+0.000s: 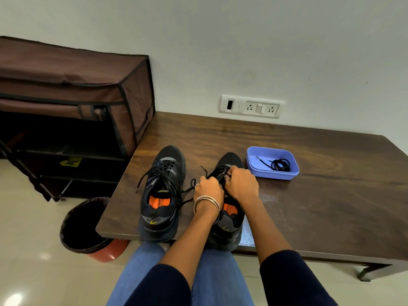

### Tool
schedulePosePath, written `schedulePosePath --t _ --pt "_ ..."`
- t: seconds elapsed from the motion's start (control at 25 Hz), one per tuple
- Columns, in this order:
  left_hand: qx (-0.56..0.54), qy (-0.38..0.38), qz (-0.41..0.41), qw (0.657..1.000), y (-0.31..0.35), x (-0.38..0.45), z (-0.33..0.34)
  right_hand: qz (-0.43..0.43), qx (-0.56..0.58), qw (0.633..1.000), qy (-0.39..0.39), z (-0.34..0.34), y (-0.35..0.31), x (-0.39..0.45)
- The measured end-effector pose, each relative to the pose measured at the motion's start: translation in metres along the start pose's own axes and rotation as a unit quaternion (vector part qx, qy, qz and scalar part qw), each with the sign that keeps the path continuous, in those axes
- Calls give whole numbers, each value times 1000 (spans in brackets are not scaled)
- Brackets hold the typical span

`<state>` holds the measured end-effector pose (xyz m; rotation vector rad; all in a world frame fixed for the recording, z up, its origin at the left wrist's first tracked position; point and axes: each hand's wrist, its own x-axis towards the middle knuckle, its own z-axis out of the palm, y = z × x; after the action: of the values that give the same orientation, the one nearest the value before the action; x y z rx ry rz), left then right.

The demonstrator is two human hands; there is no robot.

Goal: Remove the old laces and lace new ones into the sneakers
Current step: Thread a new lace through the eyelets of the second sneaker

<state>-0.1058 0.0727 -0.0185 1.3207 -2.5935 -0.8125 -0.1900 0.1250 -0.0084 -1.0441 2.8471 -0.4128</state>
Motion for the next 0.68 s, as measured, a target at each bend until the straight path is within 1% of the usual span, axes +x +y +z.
schedulePosePath --t 0.04,0.08,0.12,0.16,0.2,0.24,0.28,0.32,0.36,0.4,0.44,0.48,0.52,0.56,0.6,0.64,0.68 --pt "-4 4 -2 1000 0 0 1 9 23 1000 -9 -3 4 2" --pt "-8 9 -4 1000 1 -1 1 30 76 997 -11 -6 9 4" --pt "-10 13 -6 1000 1 -1 1 68 176 982 -15 -11 15 5" --pt "-12 17 -10 1000 1 0 2 127 323 937 -28 -15 21 5" --pt "-14 21 -12 1000 1 0 2 196 466 861 -54 -20 26 3" --pt "-15 22 -15 1000 1 0 3 251 540 801 -65 -21 33 0" --pt "-17 21 -15 1000 2 -1 3 287 565 771 -58 -23 37 -4" --pt "-18 21 -13 1000 3 -1 3 297 532 793 -29 -24 39 -5" --pt "-18 23 -12 1000 3 -2 2 282 451 847 18 -25 39 -4" --pt "-16 23 -12 1000 2 -2 1 232 346 906 76 -25 37 -1" --pt "-13 23 -14 1000 2 -3 1 164 263 943 118 -27 30 3" --pt "-9 22 -15 1000 1 -3 1 93 211 965 124 -28 21 7" --pt "-3 21 -15 1000 1 -4 1 27 151 984 94 -27 10 11" --pt "4 19 -15 1000 2 -5 1 -20 78 996 43 -23 -2 12" --pt "12 16 -15 1000 3 -6 0 -40 18 999 10 -16 -12 11" --pt "17 12 -14 1000 3 -6 0 -41 -31 999 -4 -5 -14 12" --pt "21 7 -13 1000 4 -6 -1 -31 -47 998 5 3 -16 9"
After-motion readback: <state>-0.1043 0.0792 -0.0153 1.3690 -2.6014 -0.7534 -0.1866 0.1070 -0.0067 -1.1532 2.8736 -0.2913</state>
